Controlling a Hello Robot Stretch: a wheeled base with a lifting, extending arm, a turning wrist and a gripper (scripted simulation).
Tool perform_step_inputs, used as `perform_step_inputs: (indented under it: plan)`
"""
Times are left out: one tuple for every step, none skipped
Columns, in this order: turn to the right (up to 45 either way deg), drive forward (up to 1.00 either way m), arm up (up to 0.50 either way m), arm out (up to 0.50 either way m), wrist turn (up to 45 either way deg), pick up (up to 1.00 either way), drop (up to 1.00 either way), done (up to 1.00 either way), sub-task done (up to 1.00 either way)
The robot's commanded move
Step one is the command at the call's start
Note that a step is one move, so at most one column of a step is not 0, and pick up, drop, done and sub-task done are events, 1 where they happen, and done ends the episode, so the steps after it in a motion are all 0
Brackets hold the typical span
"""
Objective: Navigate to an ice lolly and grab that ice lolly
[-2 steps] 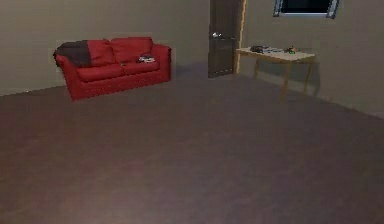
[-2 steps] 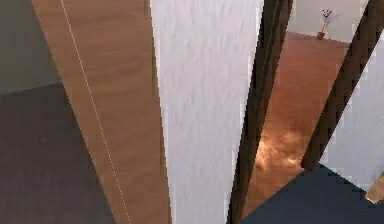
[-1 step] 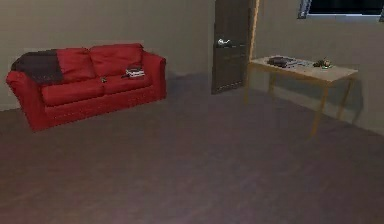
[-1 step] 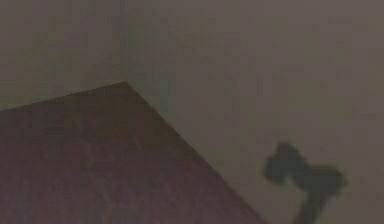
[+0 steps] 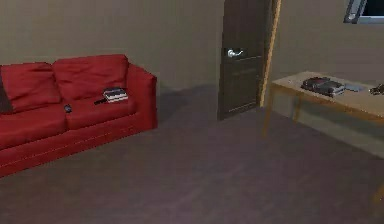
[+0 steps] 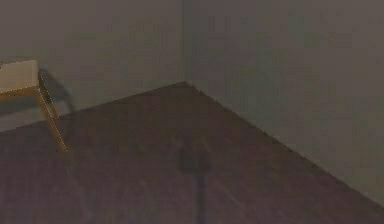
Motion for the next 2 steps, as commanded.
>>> perform_step_inputs:
  plan:
    - [0.0, 1.00, 0.00, 0.00, 0.0, 0.00, 0.00, 0.00, 0.00]
    - [0.0, 1.00, 0.00, 0.00, 0.0, 0.00, 0.00, 0.00, 0.00]
